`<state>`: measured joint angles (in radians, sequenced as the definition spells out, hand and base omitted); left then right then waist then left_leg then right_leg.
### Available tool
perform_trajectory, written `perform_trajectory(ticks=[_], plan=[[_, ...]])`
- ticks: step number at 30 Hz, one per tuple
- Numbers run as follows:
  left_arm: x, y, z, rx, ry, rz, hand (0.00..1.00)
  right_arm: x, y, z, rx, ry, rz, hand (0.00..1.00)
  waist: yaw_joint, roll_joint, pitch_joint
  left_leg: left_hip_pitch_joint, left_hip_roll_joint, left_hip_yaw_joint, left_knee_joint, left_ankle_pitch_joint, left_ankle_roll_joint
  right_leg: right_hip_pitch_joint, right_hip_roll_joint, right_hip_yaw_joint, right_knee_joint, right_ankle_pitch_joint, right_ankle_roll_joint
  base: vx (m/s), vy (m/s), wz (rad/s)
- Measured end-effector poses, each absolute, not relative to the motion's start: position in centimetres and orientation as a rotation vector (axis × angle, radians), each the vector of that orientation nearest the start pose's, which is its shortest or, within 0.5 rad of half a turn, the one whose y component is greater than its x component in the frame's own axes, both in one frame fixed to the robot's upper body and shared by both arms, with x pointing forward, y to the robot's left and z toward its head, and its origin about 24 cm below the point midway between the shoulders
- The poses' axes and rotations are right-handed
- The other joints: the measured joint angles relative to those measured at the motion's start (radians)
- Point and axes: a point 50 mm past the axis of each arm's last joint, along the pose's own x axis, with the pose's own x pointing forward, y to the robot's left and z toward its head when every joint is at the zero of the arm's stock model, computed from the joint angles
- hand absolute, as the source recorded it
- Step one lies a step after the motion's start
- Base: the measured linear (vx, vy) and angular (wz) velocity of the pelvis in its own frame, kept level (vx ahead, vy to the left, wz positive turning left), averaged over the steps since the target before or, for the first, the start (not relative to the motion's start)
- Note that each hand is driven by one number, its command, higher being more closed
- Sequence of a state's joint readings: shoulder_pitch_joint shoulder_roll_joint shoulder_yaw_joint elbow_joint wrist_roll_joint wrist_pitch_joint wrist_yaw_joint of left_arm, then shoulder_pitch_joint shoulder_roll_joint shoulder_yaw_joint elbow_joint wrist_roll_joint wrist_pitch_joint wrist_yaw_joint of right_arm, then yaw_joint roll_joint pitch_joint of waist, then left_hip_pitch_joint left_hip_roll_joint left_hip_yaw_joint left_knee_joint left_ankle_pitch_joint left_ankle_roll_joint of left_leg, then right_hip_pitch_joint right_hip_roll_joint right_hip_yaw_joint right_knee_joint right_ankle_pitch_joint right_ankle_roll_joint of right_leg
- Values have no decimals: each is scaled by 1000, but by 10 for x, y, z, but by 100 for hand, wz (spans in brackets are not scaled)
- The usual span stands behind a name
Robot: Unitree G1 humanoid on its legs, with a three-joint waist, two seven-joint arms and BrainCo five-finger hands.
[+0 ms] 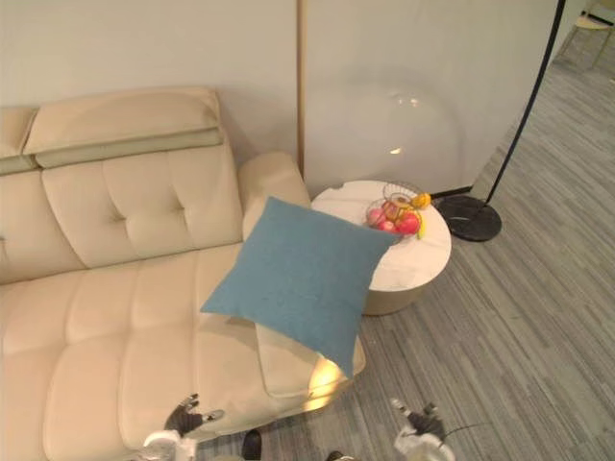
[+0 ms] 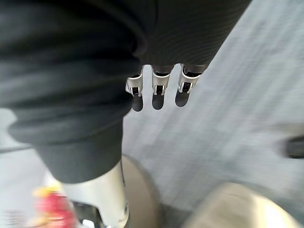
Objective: Pick up cushions and gather them together orderly.
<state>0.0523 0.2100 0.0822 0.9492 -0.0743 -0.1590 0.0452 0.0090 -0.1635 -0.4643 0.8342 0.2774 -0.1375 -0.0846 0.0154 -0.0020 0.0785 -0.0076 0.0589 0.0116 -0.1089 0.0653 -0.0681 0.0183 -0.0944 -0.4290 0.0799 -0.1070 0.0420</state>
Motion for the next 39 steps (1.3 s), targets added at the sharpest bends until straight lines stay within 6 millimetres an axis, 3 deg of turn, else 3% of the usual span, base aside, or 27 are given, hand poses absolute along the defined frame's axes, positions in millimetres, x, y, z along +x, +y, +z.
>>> perform_trajectory(ticks=[4,9,13,16,19,26,30,39], plan=[[158,273,-103,102,670,379,0,176,-308,-69,151,428,-675,0,-5,4,-3,-15,-1,25,0,-8,4,-7,4,19,-18,1,0,-31,42,4],[190,281,-71,39,464,449,0,207,-295,-48,148,321,-582,0,1,11,-15,-64,-6,33,0,-4,4,-56,3,32,-13,8,1,86,8,-2],[238,273,-30,-48,245,451,0,244,-273,-25,221,205,-500,0,21,10,-10,-128,-6,33,7,32,6,-119,5,27,-4,21,-16,150,-15,13],[287,252,16,-108,49,390,0,287,-249,8,247,86,-388,0,45,9,44,-174,1,31,7,47,1,-163,10,30,11,17,-23,37,-6,17],[314,228,42,-107,-35,297,0,316,-223,35,245,7,-283,0,49,10,74,-221,4,32,25,48,1,-202,9,40,23,15,-26,-5,-3,7],[341,192,70,-97,-105,204,0,321,-206,42,271,-31,-276,0,45,6,127,-249,9,55,50,47,0,-252,1,96,84,12,-29,2,16,-4],[347,175,69,-67,-87,152,0,323,-197,48,283,-58,-255,0,49,3,133,-281,18,81,61,47,0,-310,0,123,131,2,-42,-54,-3,-12],[357,159,78,47,-95,119,0,308,-185,57,347,-130,-293,0,47,3,154,-313,29,149,63,42,-2,-377,1,159,176,-20,-48,-85,-18,-12]])
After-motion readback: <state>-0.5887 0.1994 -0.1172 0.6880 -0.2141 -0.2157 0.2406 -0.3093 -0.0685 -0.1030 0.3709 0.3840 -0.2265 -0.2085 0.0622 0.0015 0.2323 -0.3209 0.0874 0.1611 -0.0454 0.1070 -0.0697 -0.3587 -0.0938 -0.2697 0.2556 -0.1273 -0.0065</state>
